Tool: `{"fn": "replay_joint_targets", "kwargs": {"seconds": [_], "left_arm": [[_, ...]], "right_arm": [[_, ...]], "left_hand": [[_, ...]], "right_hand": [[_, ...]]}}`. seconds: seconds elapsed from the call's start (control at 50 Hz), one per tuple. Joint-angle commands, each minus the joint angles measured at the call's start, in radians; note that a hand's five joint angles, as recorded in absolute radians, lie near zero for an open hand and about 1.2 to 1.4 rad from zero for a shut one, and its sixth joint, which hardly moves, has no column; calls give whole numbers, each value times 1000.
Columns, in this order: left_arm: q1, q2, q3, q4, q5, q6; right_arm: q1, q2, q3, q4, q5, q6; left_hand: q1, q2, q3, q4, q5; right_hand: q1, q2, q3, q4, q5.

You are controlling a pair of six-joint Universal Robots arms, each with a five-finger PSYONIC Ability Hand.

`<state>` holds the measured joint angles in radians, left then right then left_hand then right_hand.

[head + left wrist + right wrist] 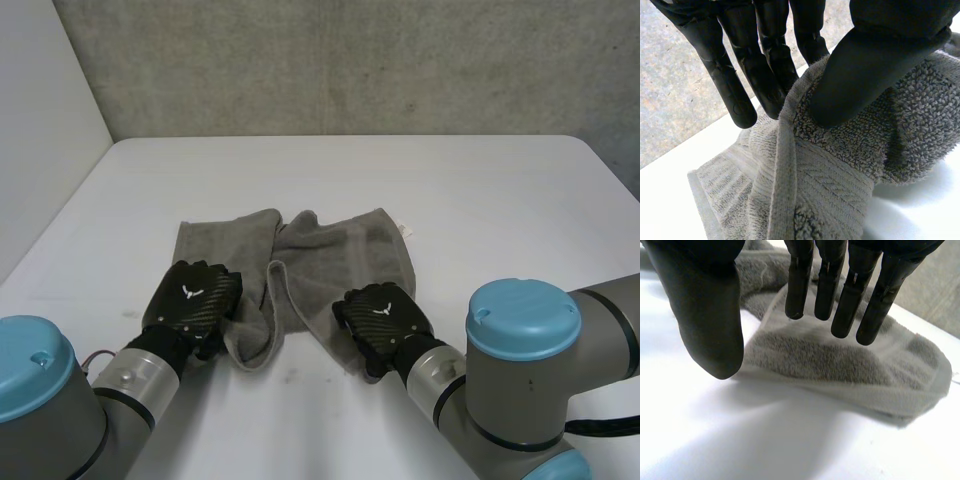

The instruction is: Fold the towel.

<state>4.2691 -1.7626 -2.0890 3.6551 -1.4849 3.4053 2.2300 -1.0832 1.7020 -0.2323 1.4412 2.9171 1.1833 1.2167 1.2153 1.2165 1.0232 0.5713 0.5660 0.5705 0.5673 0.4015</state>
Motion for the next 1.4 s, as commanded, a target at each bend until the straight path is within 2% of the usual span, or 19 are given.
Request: {"fn": "replay_joint_targets", "kwargs": {"seconds": [0.02, 0.74, 1.28, 1.4], "left_arm": [[0, 0, 0, 0, 0, 0], [0, -6, -11, 3, 0, 0], [0, -6, -14, 10, 2, 0], [0, -14, -13, 11, 3, 0]], "right_arm": [[0, 45, -13, -5, 1, 2], [10, 138, -79, -82, 1, -1], [22, 258, -280, -79, 1, -7], [20, 272, -298, -79, -2, -13]], "left_hand": [[213, 180, 181, 180, 199], [213, 180, 181, 180, 199], [213, 180, 181, 180, 199], [213, 180, 181, 180, 199]], "right_hand": [[-2, 4, -1, 2, -7], [25, 30, 25, 29, 20], [45, 50, 46, 49, 40], [236, 241, 237, 240, 231]]}}
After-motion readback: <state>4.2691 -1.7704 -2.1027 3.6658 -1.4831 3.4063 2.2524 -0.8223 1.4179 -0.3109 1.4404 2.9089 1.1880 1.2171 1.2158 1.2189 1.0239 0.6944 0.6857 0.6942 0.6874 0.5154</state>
